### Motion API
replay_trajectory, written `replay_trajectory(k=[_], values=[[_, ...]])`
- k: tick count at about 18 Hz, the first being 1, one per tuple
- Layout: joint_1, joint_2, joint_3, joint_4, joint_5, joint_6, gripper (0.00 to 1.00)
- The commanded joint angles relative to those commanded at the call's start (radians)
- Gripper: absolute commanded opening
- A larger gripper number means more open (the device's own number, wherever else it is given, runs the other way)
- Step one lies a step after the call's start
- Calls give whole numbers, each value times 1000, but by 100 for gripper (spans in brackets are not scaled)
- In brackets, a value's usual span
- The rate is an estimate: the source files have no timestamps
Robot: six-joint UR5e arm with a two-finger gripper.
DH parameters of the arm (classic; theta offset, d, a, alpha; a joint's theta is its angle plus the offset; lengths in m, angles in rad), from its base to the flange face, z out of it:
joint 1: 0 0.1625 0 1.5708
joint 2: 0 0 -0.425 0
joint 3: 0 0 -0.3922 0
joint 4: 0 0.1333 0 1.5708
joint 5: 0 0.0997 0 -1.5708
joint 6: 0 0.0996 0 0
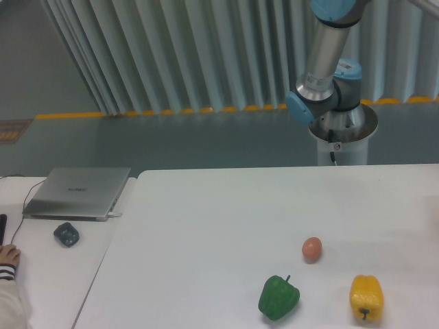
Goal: Place the red peppers in a basket
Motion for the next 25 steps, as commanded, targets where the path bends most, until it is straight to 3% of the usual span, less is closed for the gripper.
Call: replay_trajectory(k=[10,22,25], values=[[0,29,-18,0,-14,20,100],[-118,52,-34,-6,-26,3,100],[-158,54,-34,-8,-25,-52,100]])
